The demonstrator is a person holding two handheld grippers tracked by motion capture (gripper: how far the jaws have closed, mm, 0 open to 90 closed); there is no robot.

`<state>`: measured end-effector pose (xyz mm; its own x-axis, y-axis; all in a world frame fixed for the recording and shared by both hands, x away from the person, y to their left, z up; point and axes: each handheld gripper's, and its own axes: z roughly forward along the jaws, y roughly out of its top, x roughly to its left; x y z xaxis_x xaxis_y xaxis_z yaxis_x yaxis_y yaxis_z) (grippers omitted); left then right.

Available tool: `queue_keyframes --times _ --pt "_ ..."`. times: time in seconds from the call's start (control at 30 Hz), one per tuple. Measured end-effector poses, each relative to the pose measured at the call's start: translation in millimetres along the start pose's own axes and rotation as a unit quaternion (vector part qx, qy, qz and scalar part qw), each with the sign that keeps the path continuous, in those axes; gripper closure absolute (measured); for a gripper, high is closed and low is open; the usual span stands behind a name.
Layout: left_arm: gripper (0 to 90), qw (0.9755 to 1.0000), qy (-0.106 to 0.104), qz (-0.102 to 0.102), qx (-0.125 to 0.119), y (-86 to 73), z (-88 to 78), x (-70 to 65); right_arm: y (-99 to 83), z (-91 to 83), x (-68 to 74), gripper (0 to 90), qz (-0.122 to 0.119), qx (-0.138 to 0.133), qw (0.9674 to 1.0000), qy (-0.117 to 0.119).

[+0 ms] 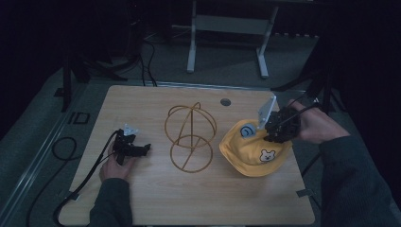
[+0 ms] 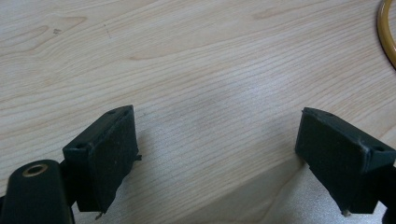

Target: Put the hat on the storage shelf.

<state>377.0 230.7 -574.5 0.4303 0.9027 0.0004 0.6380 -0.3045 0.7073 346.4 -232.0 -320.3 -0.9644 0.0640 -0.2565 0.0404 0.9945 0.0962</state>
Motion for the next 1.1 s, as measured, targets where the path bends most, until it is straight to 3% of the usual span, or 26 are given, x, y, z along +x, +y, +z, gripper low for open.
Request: queue_keyframes --times 0.33,0.57,0.8,1.1 --pt "12.7 1.0 0.0 0.0 0.0 0.0 0.0 0.0 -13.1 -11.9 -6.8 75.3 0.021 -0.036 0.9991 0.006" --pt "12.7 1.0 0.0 0.0 0.0 0.0 -0.1 0.0 -26.4 -23.1 -13.3 75.4 0.044 -0.095 0.9941 0.029" --pt "12.7 1.0 0.0 -0.001 0.0 0.0 0.0 -0.1 -33.8 -32.6 -17.1 75.5 0.059 -0.123 0.9902 0.027" --pt "12.7 1.0 0.0 -0.001 0.001 0.2 -0.2 -0.1 -32.1 -43.4 -20.6 75.5 0.061 -0.147 0.9872 0.017"
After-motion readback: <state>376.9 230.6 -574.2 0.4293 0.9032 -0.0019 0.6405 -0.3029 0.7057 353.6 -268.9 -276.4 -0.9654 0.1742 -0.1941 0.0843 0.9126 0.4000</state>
